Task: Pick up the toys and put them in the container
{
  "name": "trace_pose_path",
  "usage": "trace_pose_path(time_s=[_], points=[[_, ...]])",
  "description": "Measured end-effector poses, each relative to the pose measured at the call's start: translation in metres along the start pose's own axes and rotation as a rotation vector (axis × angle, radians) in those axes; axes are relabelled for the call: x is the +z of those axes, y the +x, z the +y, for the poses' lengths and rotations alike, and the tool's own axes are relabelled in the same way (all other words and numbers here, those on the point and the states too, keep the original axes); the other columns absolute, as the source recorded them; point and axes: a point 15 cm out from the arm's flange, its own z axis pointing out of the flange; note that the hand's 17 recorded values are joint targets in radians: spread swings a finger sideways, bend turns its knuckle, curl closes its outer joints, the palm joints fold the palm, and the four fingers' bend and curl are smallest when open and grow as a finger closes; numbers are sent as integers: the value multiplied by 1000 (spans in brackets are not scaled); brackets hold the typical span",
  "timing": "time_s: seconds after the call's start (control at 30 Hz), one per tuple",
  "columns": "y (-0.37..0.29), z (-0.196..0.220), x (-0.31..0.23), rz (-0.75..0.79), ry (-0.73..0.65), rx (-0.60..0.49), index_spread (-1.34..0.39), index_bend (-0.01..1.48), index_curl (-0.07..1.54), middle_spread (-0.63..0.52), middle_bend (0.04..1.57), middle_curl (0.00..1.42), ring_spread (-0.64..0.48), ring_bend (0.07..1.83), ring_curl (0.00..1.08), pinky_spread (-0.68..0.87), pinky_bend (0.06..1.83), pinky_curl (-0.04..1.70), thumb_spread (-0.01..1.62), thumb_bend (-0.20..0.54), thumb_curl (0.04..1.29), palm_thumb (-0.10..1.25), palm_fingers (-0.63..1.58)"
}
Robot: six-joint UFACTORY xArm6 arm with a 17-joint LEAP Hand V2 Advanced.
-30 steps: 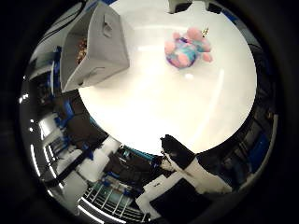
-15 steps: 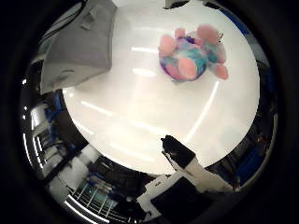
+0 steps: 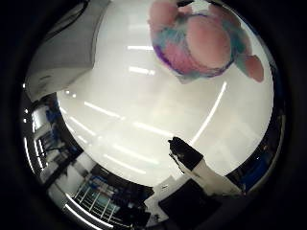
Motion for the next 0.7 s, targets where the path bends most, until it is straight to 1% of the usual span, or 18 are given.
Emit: trace_pose_path(time_s=[0.1, 0.2, 0.3, 0.33, 0.4, 0.43, 0.47, 0.5, 0.53, 0.57, 0.6, 0.63, 0.7], points=[[-1, 1, 9, 3, -20, 4, -432, 155, 255, 15, 191, 288, 173, 251, 275, 360, 385, 331, 1002, -23, 335, 714, -5], [1, 0, 14, 1, -25, 9, -418, 149, 251, -59, 256, 315, 160, 259, 273, 353, 355, 318, 999, -25, 335, 716, 81], [0, 0, 19, -5, -30, 8, -401, 146, 246, -136, 316, 341, 94, 317, 284, 333, 348, 311, 1005, -25, 333, 708, 211], [1, 0, 20, -6, -32, 9, -396, 152, 248, -166, 346, 354, 46, 352, 291, 307, 349, 307, 1005, -24, 332, 708, 285], [2, 3, 22, -8, -33, 13, -389, 157, 254, -213, 400, 379, -53, 420, 309, 200, 359, 306, 1006, -24, 332, 708, 399], [3, 5, 23, -9, -35, 17, -388, 157, 255, -238, 435, 396, -121, 486, 326, 115, 371, 302, 1006, -24, 332, 707, 488], [4, 6, 23, -10, -35, 21, -387, 152, 254, -255, 459, 411, -167, 527, 336, 42, 399, 303, 1007, -24, 332, 707, 538], [4, 7, 24, -12, -36, 24, -386, 159, 256, -290, 497, 440, -249, 627, 369, -144, 500, 324, 1010, -25, 329, 704, 695], [5, 9, 25, -14, -37, 28, -391, 167, 262, -320, 547, 473, -306, 716, 406, -293, 580, 350, 1011, -23, 328, 706, 828], [5, 8, 25, -16, -32, 30, -401, 200, 281, -339, 597, 507, -336, 787, 443, -369, 629, 373, 1015, -25, 325, 701, 941], [6, 7, 25, -14, -23, 31, -415, 205, 294, -359, 633, 539, -360, 832, 464, -441, 684, 394, 1019, -24, 323, 701, 1016], [7, 6, 25, -12, -15, 32, -438, 260, 333, -376, 690, 587, -372, 890, 503, -476, 759, 436, 1030, -22, 322, 704, 1120], [13, 10, 25, -10, -8, 45, -469, 403, 433, -394, 774, 677, -372, 983, 572, -483, 917, 532, 1047, -19, 318, 708, 1158]])
